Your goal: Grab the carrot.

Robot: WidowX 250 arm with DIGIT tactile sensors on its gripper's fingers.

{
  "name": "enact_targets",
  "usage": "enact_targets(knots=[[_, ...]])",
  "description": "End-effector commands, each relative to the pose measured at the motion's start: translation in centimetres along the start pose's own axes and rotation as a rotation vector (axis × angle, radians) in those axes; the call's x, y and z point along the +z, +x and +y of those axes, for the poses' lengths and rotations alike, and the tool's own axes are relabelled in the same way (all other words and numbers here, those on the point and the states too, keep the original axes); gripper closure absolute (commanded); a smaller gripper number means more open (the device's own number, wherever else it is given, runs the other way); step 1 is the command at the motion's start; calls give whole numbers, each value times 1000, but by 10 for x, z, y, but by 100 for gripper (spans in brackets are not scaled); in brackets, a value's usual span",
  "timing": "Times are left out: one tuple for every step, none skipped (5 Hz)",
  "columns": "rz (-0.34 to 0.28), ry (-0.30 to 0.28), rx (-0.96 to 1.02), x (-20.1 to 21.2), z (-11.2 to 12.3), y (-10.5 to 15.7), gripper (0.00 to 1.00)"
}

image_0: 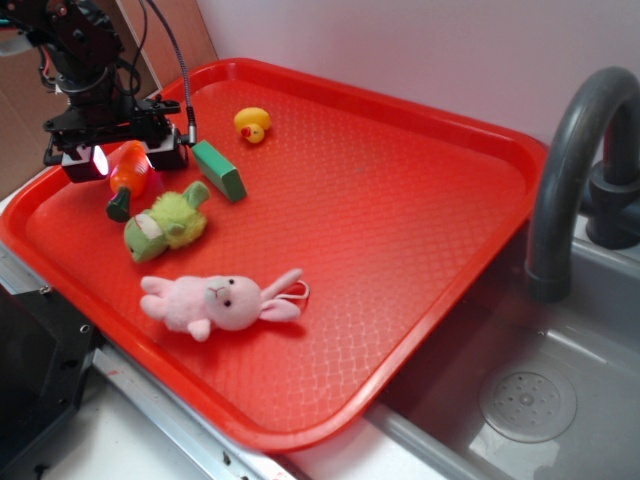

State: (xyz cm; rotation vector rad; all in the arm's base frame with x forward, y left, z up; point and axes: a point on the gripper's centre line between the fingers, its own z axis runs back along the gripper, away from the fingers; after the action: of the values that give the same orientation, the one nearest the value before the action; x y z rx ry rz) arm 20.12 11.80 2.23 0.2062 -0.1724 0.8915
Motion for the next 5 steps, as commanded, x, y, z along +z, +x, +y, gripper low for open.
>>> enact_targets(knots=[[6, -19, 7, 6, 10, 3, 100], [18, -27, 19, 6, 11, 5, 100], [65, -75, 97, 11, 20, 15, 100], [75, -137, 57, 42, 17, 24, 100], [94, -178, -18, 85, 0, 21, 100]])
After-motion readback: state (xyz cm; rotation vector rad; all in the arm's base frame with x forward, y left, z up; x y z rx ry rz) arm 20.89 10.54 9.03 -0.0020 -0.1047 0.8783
